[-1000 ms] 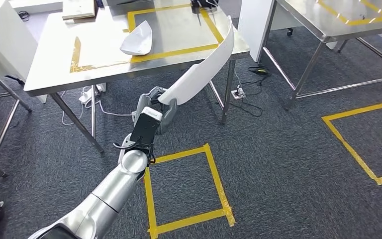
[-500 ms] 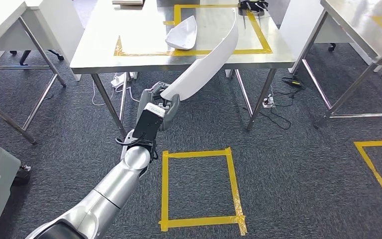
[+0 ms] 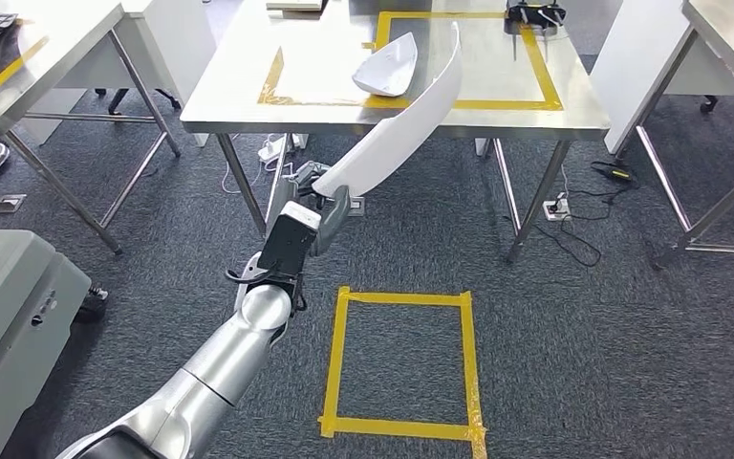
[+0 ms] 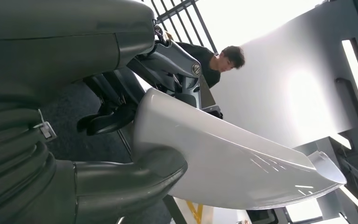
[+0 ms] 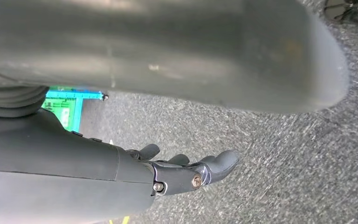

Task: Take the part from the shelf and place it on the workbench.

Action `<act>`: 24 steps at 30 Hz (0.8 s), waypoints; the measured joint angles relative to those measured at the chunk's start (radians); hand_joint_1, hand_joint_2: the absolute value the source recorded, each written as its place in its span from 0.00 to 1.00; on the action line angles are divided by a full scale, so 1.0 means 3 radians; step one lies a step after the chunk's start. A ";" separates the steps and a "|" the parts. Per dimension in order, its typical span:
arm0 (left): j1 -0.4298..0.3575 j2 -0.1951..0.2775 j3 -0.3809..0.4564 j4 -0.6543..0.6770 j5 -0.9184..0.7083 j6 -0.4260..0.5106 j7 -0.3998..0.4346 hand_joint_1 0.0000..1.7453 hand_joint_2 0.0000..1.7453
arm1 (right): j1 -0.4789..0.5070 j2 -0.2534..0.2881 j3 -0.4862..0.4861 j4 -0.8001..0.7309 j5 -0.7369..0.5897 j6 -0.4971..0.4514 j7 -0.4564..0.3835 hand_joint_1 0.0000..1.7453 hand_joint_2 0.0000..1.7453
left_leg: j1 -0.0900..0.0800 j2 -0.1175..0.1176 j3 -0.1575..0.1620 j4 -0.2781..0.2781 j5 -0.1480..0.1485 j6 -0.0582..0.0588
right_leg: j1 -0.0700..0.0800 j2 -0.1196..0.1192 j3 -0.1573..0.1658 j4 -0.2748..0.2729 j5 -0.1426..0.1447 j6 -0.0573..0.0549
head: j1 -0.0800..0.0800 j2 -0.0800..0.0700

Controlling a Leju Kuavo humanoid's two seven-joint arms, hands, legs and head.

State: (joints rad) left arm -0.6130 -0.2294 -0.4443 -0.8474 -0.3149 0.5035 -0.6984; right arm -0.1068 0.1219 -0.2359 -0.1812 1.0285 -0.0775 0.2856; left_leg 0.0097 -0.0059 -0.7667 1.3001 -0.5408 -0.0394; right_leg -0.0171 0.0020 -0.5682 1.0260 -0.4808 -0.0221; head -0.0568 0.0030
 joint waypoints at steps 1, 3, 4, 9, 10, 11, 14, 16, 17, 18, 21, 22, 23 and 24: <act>0.0003 -0.0003 0.0000 0.0009 -0.0010 -0.0008 0.0001 1.00 1.00 | 0.0000 0.0000 -0.0009 0.0000 -0.0004 -0.0018 0.0006 0.00 0.00 | 0.0000 0.0002 0.0011 0.0007 0.0028 0.0004 | 0.0003 -0.0017 -0.0001 0.0004 -0.0002 -0.0001 | 0.0000 0.0000; 0.0003 -0.0011 0.0000 0.0018 -0.0026 -0.0018 0.0002 1.00 1.00 | -0.0004 -0.0001 -0.0021 -0.0001 -0.0007 -0.0048 0.0009 0.00 0.00 | -0.0003 0.0007 0.0212 -0.0337 0.0209 0.0029 | 0.0007 -0.0038 0.0000 0.0015 -0.0009 0.0004 | 0.0000 0.0000; 0.0001 -0.0016 0.0000 0.0019 -0.0032 -0.0021 0.0002 1.00 1.00 | -0.0008 -0.0001 -0.0025 -0.0001 -0.0007 -0.0059 0.0008 0.00 0.00 | -0.0011 0.0016 0.0340 -0.0555 0.0272 0.0049 | 0.0013 -0.0046 -0.0002 0.0021 -0.0015 0.0012 | 0.0001 0.0000; 0.0000 -0.0041 0.0000 0.0031 -0.0048 -0.0030 0.0002 1.00 1.00 | -0.0013 -0.0002 -0.0042 0.0000 -0.0002 -0.0053 -0.0009 0.00 0.00 | -0.0030 0.0012 0.0495 -0.0877 0.0332 0.0087 | 0.0033 -0.0057 -0.0023 0.0029 -0.0010 0.0036 | 0.0007 0.0000; 0.0000 -0.0043 0.0000 0.0035 -0.0053 -0.0032 0.0002 1.00 1.00 | -0.0013 -0.0002 -0.0045 0.0000 0.0000 -0.0048 -0.0013 0.00 0.00 | -0.0032 0.0009 0.0494 -0.0877 0.0332 0.0094 | 0.0032 -0.0059 -0.0019 0.0019 -0.0005 0.0044 | 0.0007 0.0000; 0.0000 -0.0045 0.0000 0.0038 -0.0057 -0.0034 0.0002 1.00 1.00 | -0.0013 -0.0002 -0.0047 0.0000 0.0002 -0.0046 -0.0015 0.00 0.00 | -0.0032 0.0008 0.0493 -0.0877 0.0332 0.0102 | 0.0032 -0.0060 -0.0015 0.0010 -0.0001 0.0051 | 0.0006 0.0000; 0.0000 -0.0051 0.0000 0.0046 -0.0061 -0.0037 0.0002 1.00 1.00 | -0.0014 -0.0002 -0.0050 -0.0001 0.0012 -0.0045 -0.0022 0.00 0.00 | -0.0034 0.0009 0.0492 -0.0877 0.0333 0.0123 | 0.0031 -0.0060 -0.0007 -0.0009 0.0011 0.0071 | 0.0006 0.0000; 0.0000 -0.0052 0.0000 0.0049 -0.0062 -0.0039 0.0002 1.00 1.00 | -0.0013 -0.0002 -0.0054 0.0000 0.0004 -0.0061 -0.0025 0.00 0.00 | -0.0036 0.0010 0.0490 -0.0876 0.0335 0.0133 | 0.0030 -0.0060 -0.0007 -0.0014 0.0017 0.0082 | 0.0006 0.0000; 0.0000 -0.0052 0.0000 0.0050 -0.0063 -0.0039 0.0002 1.00 1.00 | -0.0013 -0.0003 -0.0062 -0.0001 -0.0010 -0.0074 -0.0025 0.00 0.00 | -0.0036 0.0010 0.0489 -0.0876 0.0337 0.0136 | 0.0030 -0.0060 -0.0007 -0.0015 0.0020 0.0087 | 0.0006 0.0000; 0.0000 -0.0052 0.0000 0.0052 -0.0065 -0.0040 0.0002 1.00 1.00 | -0.0012 -0.0003 -0.0072 0.0000 -0.0027 -0.0088 -0.0024 0.00 0.00 | -0.0037 0.0011 0.0488 -0.0876 0.0339 0.0139 | 0.0029 -0.0060 -0.0008 -0.0016 0.0023 0.0091 | 0.0006 0.0000; 0.0000 -0.0052 0.0000 0.0054 -0.0068 -0.0040 0.0002 1.00 1.00 | -0.0012 -0.0003 -0.0106 -0.0001 -0.0061 -0.0108 -0.0028 0.00 0.00 | -0.0038 0.0011 0.0488 -0.0876 0.0343 0.0144 | 0.0029 -0.0060 -0.0010 -0.0017 0.0028 0.0099 | 0.0006 0.0000; 0.0000 -0.0052 0.0000 0.0054 -0.0069 -0.0040 0.0002 1.00 1.00 | -0.0012 -0.0003 -0.0113 -0.0001 -0.0066 -0.0111 -0.0031 0.00 0.00 | -0.0038 0.0011 0.0487 -0.0876 0.0344 0.0144 | 0.0029 -0.0060 -0.0010 -0.0017 0.0029 0.0100 | 0.0006 0.0000; 0.0000 -0.0052 0.0000 0.0054 -0.0069 -0.0040 0.0002 1.00 1.00 | -0.0011 -0.0003 -0.0119 0.0000 -0.0069 -0.0113 -0.0033 0.00 0.00 | -0.0038 0.0011 0.0488 -0.0876 0.0345 0.0144 | 0.0030 -0.0060 -0.0010 -0.0016 0.0029 0.0101 | 0.0006 0.0000; 0.0000 -0.0052 0.0000 0.0054 -0.0070 -0.0040 0.0002 1.00 1.00 | -0.0011 -0.0003 -0.0125 0.0000 -0.0070 -0.0115 -0.0034 0.00 0.00 | -0.0037 0.0011 0.0488 -0.0876 0.0346 0.0144 | 0.0030 -0.0060 -0.0011 -0.0016 0.0029 0.0101 | 0.0006 0.0000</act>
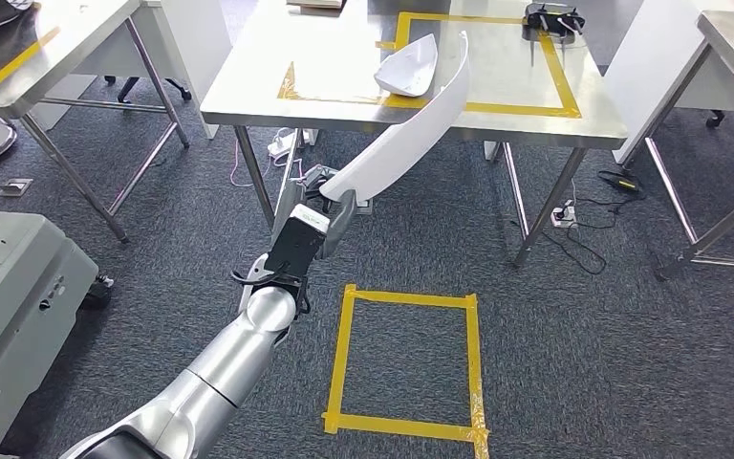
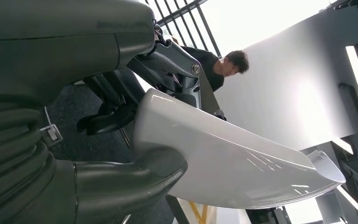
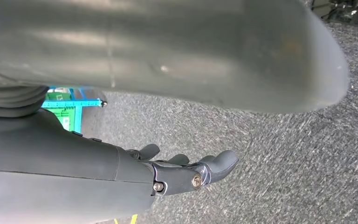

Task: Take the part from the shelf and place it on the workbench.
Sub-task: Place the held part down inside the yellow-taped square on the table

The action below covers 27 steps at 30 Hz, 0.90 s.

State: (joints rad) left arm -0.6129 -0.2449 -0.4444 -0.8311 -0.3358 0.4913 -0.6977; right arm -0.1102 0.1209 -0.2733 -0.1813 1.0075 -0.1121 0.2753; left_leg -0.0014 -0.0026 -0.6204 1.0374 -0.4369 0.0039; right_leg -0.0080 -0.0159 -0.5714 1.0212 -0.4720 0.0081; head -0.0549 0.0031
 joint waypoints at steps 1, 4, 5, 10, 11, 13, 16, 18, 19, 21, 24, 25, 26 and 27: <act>0.0000 0.0000 0.0000 0.0000 0.0000 0.0000 0.0000 1.00 1.00 | 0.0000 0.0000 -0.0005 0.0000 0.0000 -0.0001 -0.0001 0.00 0.00 | 0.0000 0.0000 0.0000 0.0000 0.0001 -0.0001 | 0.0000 0.0000 -0.0001 0.0001 0.0000 0.0000 | 0.0000 0.0000; 0.0000 -0.0001 0.0000 0.0000 -0.0001 0.0000 0.0000 1.00 1.00 | 0.0000 0.0000 -0.0015 0.0000 0.0000 -0.0003 -0.0001 0.00 0.00 | 0.0001 0.0000 0.0000 0.0000 0.0003 -0.0004 | 0.0001 0.0000 -0.0002 0.0004 0.0000 0.0000 | 0.0000 0.0000; 0.0000 -0.0001 0.0000 0.0000 -0.0001 0.0000 0.0000 1.00 1.00 | 0.0000 0.0000 -0.0018 0.0000 0.0000 -0.0004 -0.0001 0.00 0.00 | 0.0001 0.0000 0.0000 0.0000 0.0003 -0.0004 | 0.0001 0.0000 -0.0003 0.0005 0.0000 0.0000 | 0.0000 0.0000; 0.0000 -0.0003 0.0000 0.0001 -0.0001 -0.0013 0.0000 1.00 1.00 | 0.0000 0.0001 -0.0035 0.0000 -0.0014 -0.0004 -0.0010 0.00 0.00 | -0.0016 -0.0001 -0.0009 0.0013 -0.0005 0.0009 | -0.0015 0.0000 -0.0005 0.0002 0.0004 0.0013 | -0.0002 0.0000; 0.0000 -0.0003 0.0000 0.0001 -0.0001 -0.0018 0.0000 1.00 1.00 | 0.0000 0.0001 -0.0038 0.0000 -0.0016 -0.0002 -0.0013 0.00 0.00 | -0.0019 -0.0001 -0.0011 0.0014 -0.0007 0.0013 | -0.0018 0.0000 -0.0005 0.0002 0.0004 0.0017 | -0.0002 0.0000; -0.0002 -0.0003 0.0000 0.0001 -0.0002 -0.0024 0.0000 1.00 1.00 | 0.0000 0.0001 -0.0042 0.0000 -0.0017 0.0005 -0.0017 0.00 0.00 | -0.0025 -0.0001 -0.0011 0.0014 -0.0009 0.0026 | -0.0025 0.0001 -0.0004 -0.0006 0.0008 0.0031 | -0.0002 0.0000; -0.0010 -0.0022 0.0000 -0.0001 -0.0010 -0.0031 -0.0001 1.00 1.00 | 0.0000 -0.0004 -0.0046 0.0000 -0.0010 0.0016 -0.0021 0.00 0.00 | 0.0008 0.0019 0.0018 -0.0056 0.0028 0.0072 | -0.0020 0.0017 -0.0033 0.0061 -0.0048 0.0058 | 0.0004 0.0000; -0.0018 -0.0040 0.0000 0.0002 -0.0015 -0.0037 -0.0002 1.00 1.00 | 0.0000 -0.0009 -0.0050 0.0000 -0.0007 0.0026 -0.0024 0.00 0.00 | 0.0028 0.0037 0.0030 -0.0093 0.0048 0.0093 | -0.0027 0.0035 -0.0186 0.0385 -0.0234 0.0077 | 0.0022 0.0000; -0.0020 -0.0045 0.0000 0.0007 -0.0016 -0.0041 -0.0002 1.00 1.00 | 0.0001 -0.0010 -0.0052 0.0000 -0.0003 0.0034 -0.0025 0.00 0.00 | 0.0031 0.0042 0.0026 -0.0097 0.0050 0.0096 | -0.0035 0.0040 -0.0298 0.0612 -0.0344 0.0087 | 0.0030 0.0000; -0.0019 -0.0049 0.0000 0.0024 -0.0016 -0.0048 -0.0002 1.00 1.00 | 0.0010 -0.0012 -0.0054 0.0000 0.0019 0.0066 -0.0025 0.00 0.00 | 0.0035 0.0045 0.0016 -0.0092 0.0051 0.0089 | -0.0052 0.0042 -0.0447 0.0903 -0.0425 0.0107 | 0.0034 0.0000; -0.0022 -0.0054 0.0000 0.0045 -0.0011 -0.0051 -0.0001 1.00 1.00 | 0.0018 -0.0019 -0.0054 0.0000 0.0056 0.0121 -0.0018 0.00 0.00 | 0.0059 0.0041 0.0005 -0.0055 0.0040 0.0039 | -0.0089 0.0039 -0.0219 0.0449 -0.0151 0.0141 | 0.0036 0.0000; -0.0025 -0.0057 0.0000 0.0048 -0.0010 -0.0051 -0.0001 1.00 1.00 | 0.0016 -0.0016 -0.0054 0.0000 0.0061 0.0128 -0.0016 0.00 0.00 | 0.0061 0.0036 -0.0003 -0.0032 0.0029 0.0010 | -0.0092 0.0045 -0.0113 0.0240 -0.0074 0.0144 | 0.0042 0.0000; -0.0028 -0.0059 0.0000 0.0050 -0.0010 -0.0052 -0.0001 1.00 1.00 | 0.0014 -0.0013 -0.0053 0.0000 0.0063 0.0130 -0.0014 0.00 0.00 | 0.0058 0.0032 -0.0010 -0.0015 0.0022 -0.0018 | -0.0093 0.0052 -0.0045 0.0102 -0.0034 0.0132 | 0.0045 0.0000; -0.0030 -0.0062 0.0000 0.0052 -0.0009 -0.0052 -0.0002 1.00 1.00 | 0.0014 -0.0008 -0.0053 0.0000 0.0065 0.0132 -0.0011 0.00 0.00 | 0.0048 0.0027 -0.0018 -0.0002 0.0013 -0.0037 | -0.0094 0.0059 -0.0020 0.0041 -0.0025 0.0117 | 0.0049 0.0000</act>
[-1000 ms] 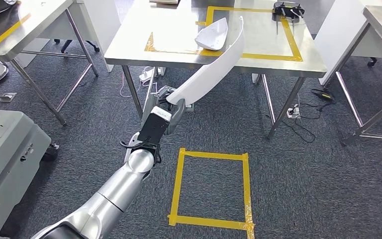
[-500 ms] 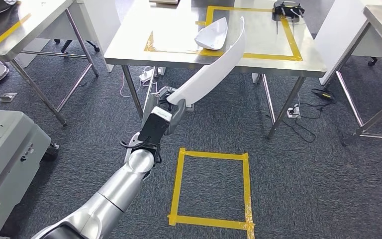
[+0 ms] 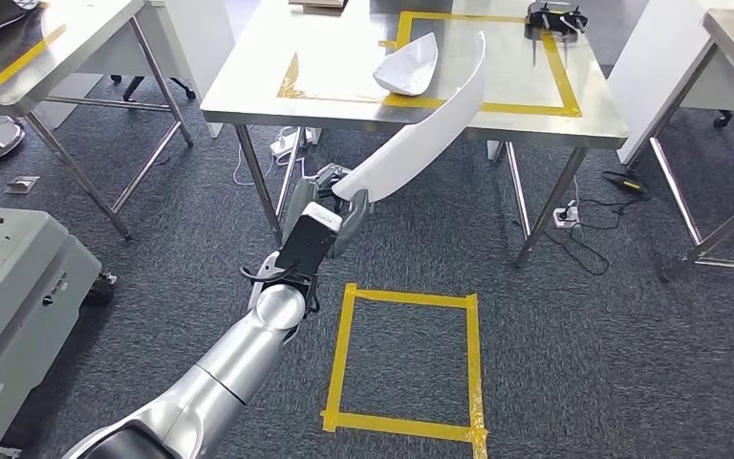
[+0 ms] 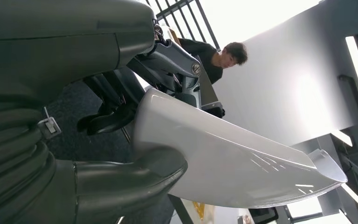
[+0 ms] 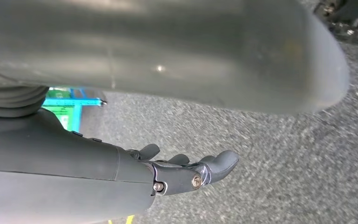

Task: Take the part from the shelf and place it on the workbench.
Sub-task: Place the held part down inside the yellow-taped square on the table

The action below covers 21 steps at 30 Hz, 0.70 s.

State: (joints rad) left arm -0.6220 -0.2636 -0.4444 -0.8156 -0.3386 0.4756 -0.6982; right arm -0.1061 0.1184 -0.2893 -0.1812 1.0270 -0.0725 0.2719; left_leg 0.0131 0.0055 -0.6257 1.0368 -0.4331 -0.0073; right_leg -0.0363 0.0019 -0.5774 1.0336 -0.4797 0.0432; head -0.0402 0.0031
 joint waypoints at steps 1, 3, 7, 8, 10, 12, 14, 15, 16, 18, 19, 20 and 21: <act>-0.0002 -0.0001 0.0000 0.0002 0.0000 -0.0001 0.0000 1.00 1.00 | 0.0001 0.0004 0.0000 0.0000 0.0002 0.0001 0.0003 0.00 0.00 | -0.0007 -0.0004 -0.0009 0.0001 -0.0002 0.0009 | 0.0004 0.0009 -0.0006 0.0003 0.0001 -0.0022 | 0.0002 0.0000; -0.0005 -0.0002 0.0000 0.0006 0.0001 -0.0002 0.0000 1.00 1.00 | 0.0005 0.0006 0.0000 0.0000 0.0007 0.0000 0.0004 0.00 0.00 | -0.0013 -0.0006 -0.0017 -0.0010 -0.0002 0.0076 | 0.0001 0.0011 -0.0010 0.0001 0.0011 -0.0049 | -0.0001 0.0000; -0.0014 -0.0003 0.0000 0.0019 0.0000 -0.0001 0.0000 1.00 1.00 | 0.0005 0.0007 -0.0001 0.0000 0.0019 -0.0004 -0.0004 0.00 0.00 | -0.0007 -0.0007 0.0009 -0.0047 0.0037 0.0086 | 0.0021 0.0013 -0.0016 0.0003 0.0016 -0.0091 | -0.0001 0.0000; -0.0014 -0.0003 0.0000 0.0023 0.0000 -0.0001 0.0000 1.00 1.00 | 0.0005 0.0007 -0.0001 0.0000 0.0021 -0.0006 -0.0004 0.00 0.00 | -0.0003 -0.0008 0.0016 -0.0056 0.0051 0.0056 | 0.0024 0.0012 -0.0021 0.0003 0.0018 -0.0097 | 0.0000 0.0000; -0.0014 -0.0003 0.0000 0.0028 -0.0002 -0.0001 0.0000 1.00 1.00 | 0.0004 0.0007 -0.0001 0.0000 0.0026 -0.0010 -0.0005 0.00 0.00 | 0.0003 -0.0009 0.0018 -0.0070 0.0063 0.0000 | 0.0028 0.0011 -0.0028 0.0005 0.0019 -0.0106 | 0.0000 0.0000; -0.0014 -0.0003 0.0001 0.0030 -0.0006 -0.0001 0.0000 1.00 1.00 | 0.0004 0.0007 -0.0001 0.0000 0.0030 -0.0015 -0.0005 0.00 0.00 | 0.0008 -0.0009 0.0018 -0.0075 0.0062 -0.0045 | 0.0031 0.0011 -0.0031 0.0006 0.0018 -0.0108 | 0.0000 0.0000; -0.0014 -0.0003 0.0001 0.0031 -0.0010 -0.0001 0.0000 1.00 1.00 | 0.0004 0.0007 -0.0001 0.0000 0.0032 -0.0022 -0.0005 0.00 0.00 | 0.0011 -0.0009 0.0017 -0.0076 0.0060 -0.0074 | 0.0036 0.0011 -0.0031 0.0007 0.0016 -0.0110 | 0.0000 0.0000; -0.0014 -0.0003 0.0001 0.0031 -0.0010 -0.0001 0.0000 1.00 1.00 | 0.0004 0.0007 -0.0001 0.0000 0.0034 -0.0025 -0.0005 0.00 0.00 | 0.0011 -0.0009 0.0016 -0.0075 0.0058 -0.0080 | 0.0037 0.0011 -0.0031 0.0007 0.0016 -0.0111 | 0.0000 0.0000; -0.0014 -0.0003 0.0001 0.0031 -0.0011 -0.0001 0.0000 1.00 1.00 | 0.0004 0.0007 -0.0001 0.0000 0.0036 -0.0028 -0.0005 0.00 0.00 | 0.0010 -0.0009 0.0014 -0.0074 0.0057 -0.0081 | 0.0039 0.0011 -0.0031 0.0007 0.0016 -0.0111 | 0.0000 0.0000; -0.0014 -0.0003 0.0002 0.0032 -0.0011 -0.0001 0.0002 1.00 1.00 | 0.0004 0.0007 -0.0001 0.0000 0.0039 -0.0029 -0.0004 0.00 0.00 | 0.0009 -0.0009 0.0010 -0.0068 0.0055 -0.0082 | 0.0038 0.0011 -0.0030 0.0005 0.0016 -0.0110 | 0.0000 0.0000; -0.0014 -0.0003 0.0002 0.0033 -0.0010 -0.0001 0.0005 1.00 1.00 | 0.0004 0.0007 -0.0001 0.0000 0.0040 -0.0029 -0.0004 0.00 0.00 | 0.0008 -0.0009 0.0007 -0.0065 0.0054 -0.0081 | 0.0038 0.0011 -0.0030 0.0004 0.0016 -0.0109 | 0.0000 0.0000; -0.0014 -0.0003 0.0004 0.0034 -0.0009 -0.0003 0.0010 1.00 1.00 | 0.0004 0.0007 -0.0001 0.0000 0.0040 -0.0029 -0.0004 0.00 0.00 | 0.0008 -0.0009 0.0004 -0.0062 0.0054 -0.0080 | 0.0037 0.0010 -0.0030 0.0002 0.0017 -0.0108 | 0.0000 0.0000; -0.0014 -0.0004 0.0006 0.0036 -0.0006 -0.0004 0.0017 1.00 1.00 | 0.0004 0.0007 -0.0001 0.0000 0.0041 -0.0030 -0.0004 0.00 0.00 | 0.0007 -0.0009 0.0001 -0.0060 0.0053 -0.0079 | 0.0036 0.0010 -0.0029 0.0000 0.0018 -0.0106 | 0.0000 0.0000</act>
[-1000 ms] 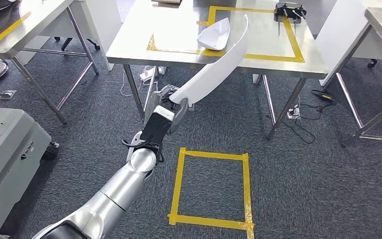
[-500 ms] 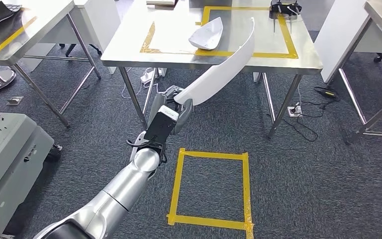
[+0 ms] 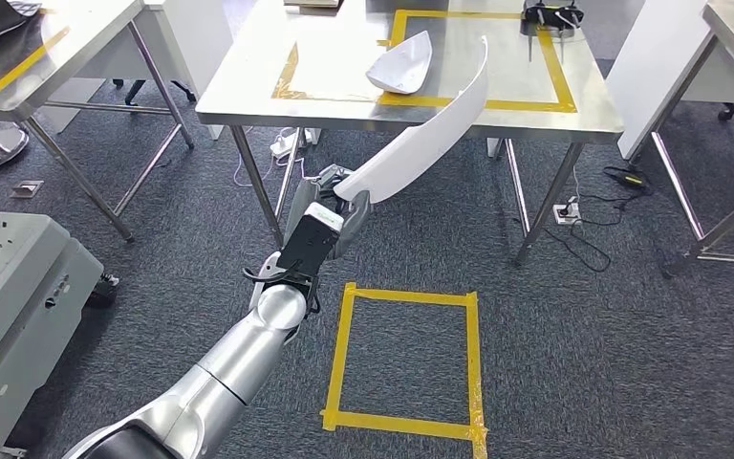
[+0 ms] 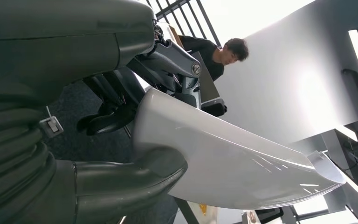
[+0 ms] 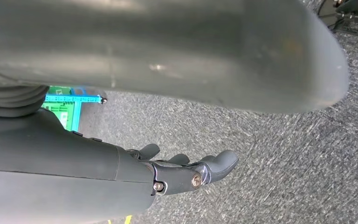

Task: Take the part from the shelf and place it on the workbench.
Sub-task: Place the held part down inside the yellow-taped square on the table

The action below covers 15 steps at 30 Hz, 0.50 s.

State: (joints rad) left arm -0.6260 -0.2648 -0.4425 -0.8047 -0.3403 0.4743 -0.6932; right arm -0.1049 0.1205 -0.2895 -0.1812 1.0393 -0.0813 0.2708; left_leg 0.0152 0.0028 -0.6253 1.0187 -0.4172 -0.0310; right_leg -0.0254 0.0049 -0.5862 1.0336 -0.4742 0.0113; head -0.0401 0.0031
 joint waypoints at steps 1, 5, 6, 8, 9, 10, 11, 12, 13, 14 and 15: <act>0.0000 -0.0001 0.0003 0.0003 0.0007 -0.0003 0.0007 1.00 1.00 | 0.0000 0.0000 0.0000 0.0000 0.0001 0.0000 0.0000 0.00 0.00 | 0.0000 0.0000 -0.0002 0.0002 0.0000 0.0001 | 0.0000 0.0000 0.0000 -0.0002 0.0001 0.0002 | 0.0000 0.0000; 0.0000 -0.0005 0.0025 0.0024 0.0027 -0.0028 0.0047 1.00 1.00 | 0.0002 0.0001 0.0000 0.0000 0.0003 -0.0002 -0.0003 0.00 0.00 | -0.0006 -0.0001 -0.0017 0.0025 -0.0011 0.0024 | -0.0013 -0.0001 0.0001 -0.0013 0.0011 0.0020 | 0.0000 0.0000; -0.0001 -0.0006 0.0035 0.0029 0.0029 -0.0030 0.0058 1.00 1.00 | 0.0002 0.0002 0.0000 0.0000 0.0004 -0.0003 -0.0004 0.00 0.00 | -0.0008 -0.0002 -0.0022 0.0035 -0.0017 0.0036 | -0.0018 -0.0002 0.0002 -0.0015 0.0013 0.0027 | 0.0000 0.0000; -0.0001 -0.0006 0.0054 0.0039 0.0037 -0.0031 0.0071 1.00 1.00 | 0.0003 0.0003 0.0000 0.0000 0.0007 -0.0004 -0.0006 0.00 0.00 | -0.0013 -0.0001 -0.0030 0.0052 -0.0029 0.0059 | -0.0026 -0.0002 0.0002 -0.0016 0.0013 0.0042 | 0.0000 0.0000; -0.0002 -0.0006 0.0064 0.0043 0.0044 -0.0031 0.0073 1.00 1.00 | 0.0003 0.0004 0.0000 0.0000 0.0008 -0.0004 -0.0007 0.00 0.00 | -0.0017 -0.0001 -0.0033 0.0056 -0.0035 0.0070 | -0.0028 -0.0002 0.0005 -0.0022 0.0012 0.0052 | 0.0000 0.0000; -0.0004 -0.0007 0.0073 0.0043 0.0051 -0.0029 0.0071 1.00 1.00 | 0.0002 0.0005 0.0000 0.0000 0.0008 -0.0005 -0.0008 0.00 0.00 | -0.0021 -0.0001 -0.0031 0.0048 -0.0037 0.0084 | -0.0026 -0.0003 0.0012 -0.0034 0.0013 0.0067 | 0.0000 0.0000; -0.0005 -0.0011 0.0081 0.0040 0.0058 -0.0025 0.0068 1.00 1.00 | 0.0002 0.0006 0.0000 0.0000 0.0010 -0.0008 -0.0009 0.00 0.00 | -0.0011 -0.0001 -0.0016 0.0023 -0.0028 0.0099 | -0.0029 -0.0003 0.0022 -0.0041 0.0012 0.0080 | 0.0000 0.0000; -0.0009 -0.0016 0.0090 0.0038 0.0062 -0.0017 0.0064 1.00 1.00 | 0.0002 0.0005 0.0000 -0.0001 0.0012 -0.0010 -0.0010 0.00 0.00 | -0.0001 0.0001 0.0004 -0.0009 -0.0017 0.0116 | -0.0028 -0.0005 0.0021 -0.0026 -0.0004 0.0091 | 0.0002 0.0000; -0.0016 -0.0023 0.0100 0.0035 0.0064 -0.0008 0.0059 1.00 1.00 | 0.0001 0.0005 0.0000 -0.0001 0.0014 -0.0012 -0.0011 0.00 0.00 | 0.0011 0.0004 0.0025 -0.0041 -0.0003 0.0133 | -0.0025 -0.0005 -0.0008 0.0047 -0.0053 0.0098 | 0.0006 0.0000; -0.0021 -0.0031 0.0108 0.0033 0.0065 0.0001 0.0056 1.00 1.00 | 0.0002 0.0004 0.0000 -0.0001 0.0016 -0.0013 -0.0011 0.00 0.00 | 0.0022 0.0007 0.0041 -0.0061 0.0007 0.0145 | -0.0027 -0.0005 -0.0079 0.0197 -0.0136 0.0103 | 0.0010 0.0000; -0.0024 -0.0035 0.0115 0.0033 0.0065 0.0009 0.0054 1.00 1.00 | 0.0003 0.0004 -0.0001 -0.0001 0.0017 -0.0014 -0.0011 0.00 0.00 | 0.0020 0.0009 0.0045 -0.0066 0.0006 0.0155 | -0.0025 -0.0005 -0.0185 0.0402 -0.0237 0.0109 | 0.0014 0.0000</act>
State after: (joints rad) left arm -0.6333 -0.2753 -0.4081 -0.7947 -0.3208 0.4770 -0.6770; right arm -0.1039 0.1217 -0.2897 -0.1814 1.0444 -0.0855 0.2675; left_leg 0.0211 0.0054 -0.6118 0.9990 -0.4155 0.0156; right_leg -0.0328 0.0035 -0.6416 1.1542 -0.5454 0.0440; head -0.0358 0.0031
